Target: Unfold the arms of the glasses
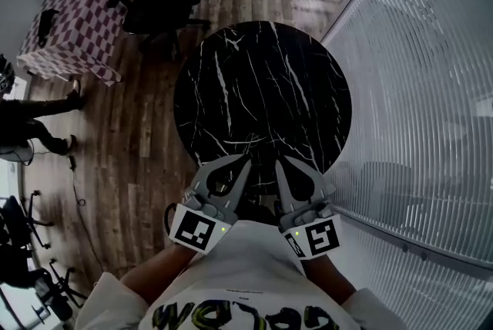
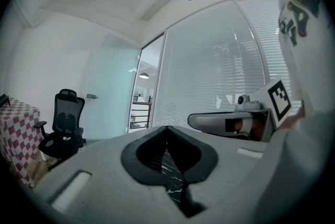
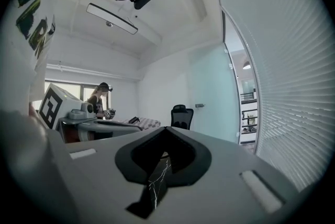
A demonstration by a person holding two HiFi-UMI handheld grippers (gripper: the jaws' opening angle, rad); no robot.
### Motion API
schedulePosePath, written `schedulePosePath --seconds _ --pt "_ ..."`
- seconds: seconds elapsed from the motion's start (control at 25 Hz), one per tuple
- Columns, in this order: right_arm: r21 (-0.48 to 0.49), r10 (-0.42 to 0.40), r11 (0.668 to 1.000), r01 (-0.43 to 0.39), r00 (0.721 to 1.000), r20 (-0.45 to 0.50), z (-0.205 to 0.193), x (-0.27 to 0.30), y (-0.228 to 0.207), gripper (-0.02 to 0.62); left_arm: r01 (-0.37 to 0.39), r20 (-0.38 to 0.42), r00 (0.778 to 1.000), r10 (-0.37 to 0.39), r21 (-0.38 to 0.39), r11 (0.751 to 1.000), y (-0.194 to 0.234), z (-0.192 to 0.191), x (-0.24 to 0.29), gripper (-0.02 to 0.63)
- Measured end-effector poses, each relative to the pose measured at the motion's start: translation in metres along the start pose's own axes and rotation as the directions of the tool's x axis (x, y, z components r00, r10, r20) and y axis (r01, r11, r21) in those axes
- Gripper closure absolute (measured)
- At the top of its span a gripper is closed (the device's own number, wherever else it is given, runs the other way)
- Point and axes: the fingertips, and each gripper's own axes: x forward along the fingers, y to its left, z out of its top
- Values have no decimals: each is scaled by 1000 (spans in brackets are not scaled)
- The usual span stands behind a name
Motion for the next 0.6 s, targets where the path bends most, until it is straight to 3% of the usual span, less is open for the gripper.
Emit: schedulePosePath --seconds 0.6 --pt "-11 73 997 -76 982 -174 -97 37 -25 562 25 -203 979 -16 43 999 23 -96 28 606"
